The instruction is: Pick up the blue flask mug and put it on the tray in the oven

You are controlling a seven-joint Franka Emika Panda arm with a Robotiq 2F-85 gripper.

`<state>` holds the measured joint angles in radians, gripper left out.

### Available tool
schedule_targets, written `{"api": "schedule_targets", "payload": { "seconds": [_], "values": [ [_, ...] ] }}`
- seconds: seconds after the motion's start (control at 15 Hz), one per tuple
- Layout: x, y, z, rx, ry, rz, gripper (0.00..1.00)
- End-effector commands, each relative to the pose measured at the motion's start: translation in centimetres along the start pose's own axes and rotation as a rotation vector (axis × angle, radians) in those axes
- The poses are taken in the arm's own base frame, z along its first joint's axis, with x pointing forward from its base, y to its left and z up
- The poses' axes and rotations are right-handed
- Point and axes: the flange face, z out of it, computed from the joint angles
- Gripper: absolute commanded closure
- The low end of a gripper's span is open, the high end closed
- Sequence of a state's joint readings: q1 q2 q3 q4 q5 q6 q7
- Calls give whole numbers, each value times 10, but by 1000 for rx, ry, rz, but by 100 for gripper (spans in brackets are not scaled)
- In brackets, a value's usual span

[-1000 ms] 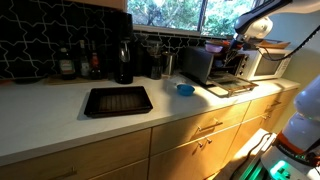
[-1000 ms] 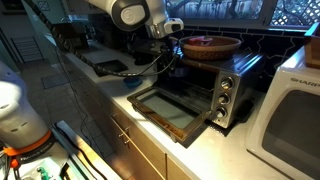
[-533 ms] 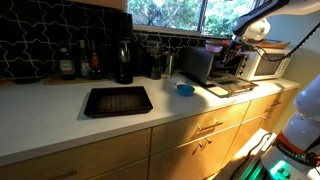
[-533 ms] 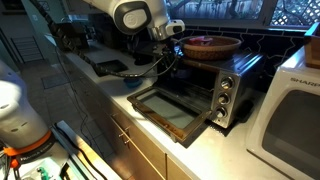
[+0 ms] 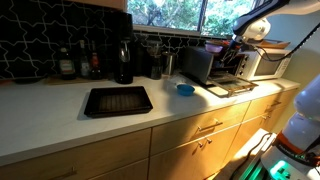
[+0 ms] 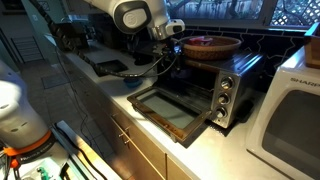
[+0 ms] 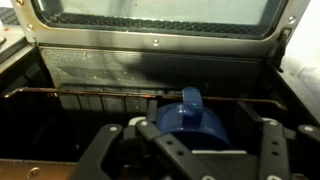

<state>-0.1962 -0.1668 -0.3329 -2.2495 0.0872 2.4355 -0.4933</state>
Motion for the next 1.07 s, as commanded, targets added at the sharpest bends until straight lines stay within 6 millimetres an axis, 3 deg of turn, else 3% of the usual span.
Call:
{"api": "schedule_targets", "payload": {
  "seconds": [0.0,0.67,1.0],
  "values": [
    [-6,-1,-3,31,-70,-22,18],
    [-8,3,3,-2,-136,-10,98],
    [-6,-2,12,-6,-132,36,100]
  ]
}}
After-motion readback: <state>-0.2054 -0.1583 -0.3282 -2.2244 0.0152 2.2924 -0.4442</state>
